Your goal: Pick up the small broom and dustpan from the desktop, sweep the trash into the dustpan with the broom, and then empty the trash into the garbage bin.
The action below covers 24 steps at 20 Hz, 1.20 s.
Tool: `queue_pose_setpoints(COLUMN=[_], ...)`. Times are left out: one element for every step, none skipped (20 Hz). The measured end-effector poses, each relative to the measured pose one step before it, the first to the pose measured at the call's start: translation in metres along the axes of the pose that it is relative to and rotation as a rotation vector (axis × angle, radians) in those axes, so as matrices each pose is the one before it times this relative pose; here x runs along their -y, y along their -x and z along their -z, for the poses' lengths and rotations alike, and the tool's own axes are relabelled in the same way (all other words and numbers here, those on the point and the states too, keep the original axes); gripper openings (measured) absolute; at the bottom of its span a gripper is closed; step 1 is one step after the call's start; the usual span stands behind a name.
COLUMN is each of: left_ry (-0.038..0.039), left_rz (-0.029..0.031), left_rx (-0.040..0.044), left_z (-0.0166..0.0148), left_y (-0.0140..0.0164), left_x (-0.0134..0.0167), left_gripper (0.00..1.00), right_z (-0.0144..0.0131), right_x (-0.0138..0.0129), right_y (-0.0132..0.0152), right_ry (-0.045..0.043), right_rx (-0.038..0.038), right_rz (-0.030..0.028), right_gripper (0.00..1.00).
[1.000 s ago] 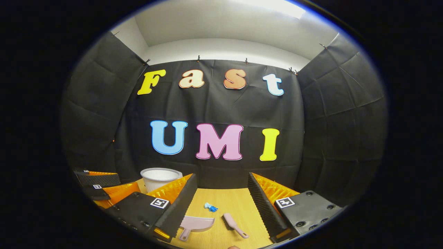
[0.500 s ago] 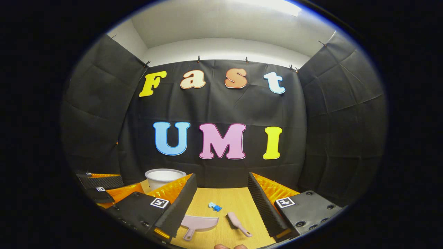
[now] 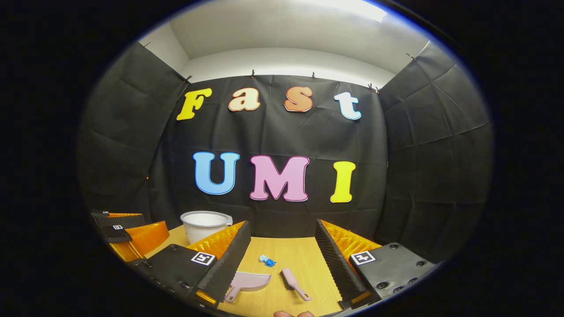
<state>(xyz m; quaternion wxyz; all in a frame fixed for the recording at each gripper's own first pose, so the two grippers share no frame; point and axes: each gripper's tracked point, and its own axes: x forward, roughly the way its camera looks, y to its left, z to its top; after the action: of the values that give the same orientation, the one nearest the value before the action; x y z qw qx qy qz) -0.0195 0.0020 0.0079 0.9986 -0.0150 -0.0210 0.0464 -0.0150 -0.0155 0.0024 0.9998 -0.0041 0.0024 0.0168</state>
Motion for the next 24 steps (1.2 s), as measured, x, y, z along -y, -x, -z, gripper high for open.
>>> queue_pose_setpoints(left_ry=[-0.00827, -0.00565, 0.00209, 0.00613, 0.00769, 0.00598, 0.00318, 0.00245, 0.00532, 0.00840, 0.00835, 0.00736, 0.00331, -0.00119, -0.00665, -0.00941, -0.00859, -0.00406, 0.00432, 0.00942, 0.01179, 0.01545, 0.01919, 0.02353], left_rz=[-0.02197, -0.00595, 0.00323, 0.00967, 0.01077, 0.00901, 0.01634, 0.01674, 0.00886, 0.00952, 0.01466, 0.00461, -0.00160, -0.00216, 0.00059, -0.00291, -0.00717, -0.01118, -0.00458, 0.00285, 0.00245, 0.01037, 0.00614, -0.00337], left_rx=[0.01363, 0.00677, 0.00320, 0.00107, -0.00068, -0.00651, -0.01885, -0.02054, -0.01423, -0.01169, -0.01852, -0.00946, -0.00495, -0.00538, -0.00454, -0.00688, -0.00902, -0.01454, -0.01282, -0.00849, -0.01185, -0.01958, -0.03087, -0.03345], left_z=[-0.00397, -0.00029, -0.00071, 0.00155, 0.00046, 0.00181, 0.00357, 0.00598, 0.00294, 0.00162, 0.00224, 0.00206, -0.00225, 0.00058, -0.00042, 0.00104, -0.00008, 0.00323, 0.00273, 0.00159, 0.00252, 0.00635, 0.00940, 0.01156], left_y=[0.00169, 0.00122, 0.00175, 0.00127, 0.00207, 0.00012, -0.00043, -0.00036, -0.00106, -0.00219, -0.00191, -0.00183, -0.00289, -0.00386, -0.00463, -0.00460, -0.00627, -0.00661, -0.00673, -0.00735, -0.00799, -0.01209, -0.01128, -0.01254], left_x=[-0.00463, 0.00035, 0.00282, 0.00382, 0.00317, 0.00192, 0.00279, 0.00471, 0.00134, 0.00026, 0.00308, 0.00137, -0.00036, -0.00066, 0.00111, 0.00046, -0.00158, -0.00151, -0.00101, 0.00104, 0.00065, 0.00028, 0.00172, -0.00274], left_gripper=[0.75, 0.75, 0.75, 0.75, 0.75, 0.75, 0.75, 0.75, 0.75, 0.75, 0.75, 0.75, 0.75, 0.75, 0.75, 0.75, 0.75, 0.75, 0.75, 0.75, 0.75, 0.75, 0.75, 0.75], right_z=[-0.00248, -0.00055, -0.00028, 0.00111, -0.00029, -0.00010, 0.00064, -0.00004, 0.00012, 0.00173, 0.00248, 0.00240, 0.00033, -0.00158, -0.00142, -0.00273, -0.00671, -0.00684, -0.00665, -0.00172, 0.00283, 0.00518, 0.00477, 0.00321], right_x=[0.00195, 0.00322, 0.00304, 0.00462, 0.00381, 0.00024, 0.00339, 0.00461, 0.00538, 0.00320, 0.00252, 0.00079, 0.00175, 0.00063, -0.00022, -0.00288, -0.00496, -0.00312, -0.00500, -0.00227, -0.00009, -0.00249, -0.00214, -0.00012], right_y=[-0.00004, -0.00047, -0.00035, 0.00022, 0.00034, -0.00086, -0.00074, -0.00015, -0.00113, -0.00229, -0.00312, -0.00363, -0.00441, -0.00569, -0.00614, -0.00739, -0.00609, -0.00647, -0.00759, -0.00923, -0.00890, -0.00661, -0.00758, -0.00678], right_ry=[0.00262, 0.00526, 0.00657, 0.00558, 0.00311, 0.00525, 0.01010, 0.01154, 0.00784, 0.00301, 0.00088, 0.00232, 0.00334, 0.00167, 0.00124, 0.00589, 0.01467, 0.01612, 0.01214, 0.00916, 0.00079, -0.00756, -0.01310, -0.00822], right_rx=[0.00577, 0.00350, -0.00190, -0.00230, 0.00051, -0.00163, -0.00249, 0.00182, 0.00348, -0.00237, -0.00882, -0.00677, -0.00273, -0.00015, -0.00191, -0.00207, 0.00983, 0.01222, 0.01483, 0.01129, -0.00531, -0.01600, -0.01622, -0.01379], right_rz=[-0.00273, 0.00402, 0.00821, 0.01436, 0.00937, 0.00458, 0.00483, 0.00749, 0.00848, 0.00591, 0.00253, 0.00034, 0.00107, -0.00073, -0.00235, -0.00762, -0.01491, -0.01622, -0.01714, -0.00945, -0.00626, -0.00960, -0.00956, -0.00785], right_gripper=[0.95, 0.95, 0.95, 0.95, 0.95, 0.94, 0.94, 0.94, 0.95, 0.94, 0.95, 0.95, 0.94, 0.94, 0.94, 0.94, 0.94, 0.95, 0.95, 0.94, 0.95, 0.97, 0.97, 0.97])
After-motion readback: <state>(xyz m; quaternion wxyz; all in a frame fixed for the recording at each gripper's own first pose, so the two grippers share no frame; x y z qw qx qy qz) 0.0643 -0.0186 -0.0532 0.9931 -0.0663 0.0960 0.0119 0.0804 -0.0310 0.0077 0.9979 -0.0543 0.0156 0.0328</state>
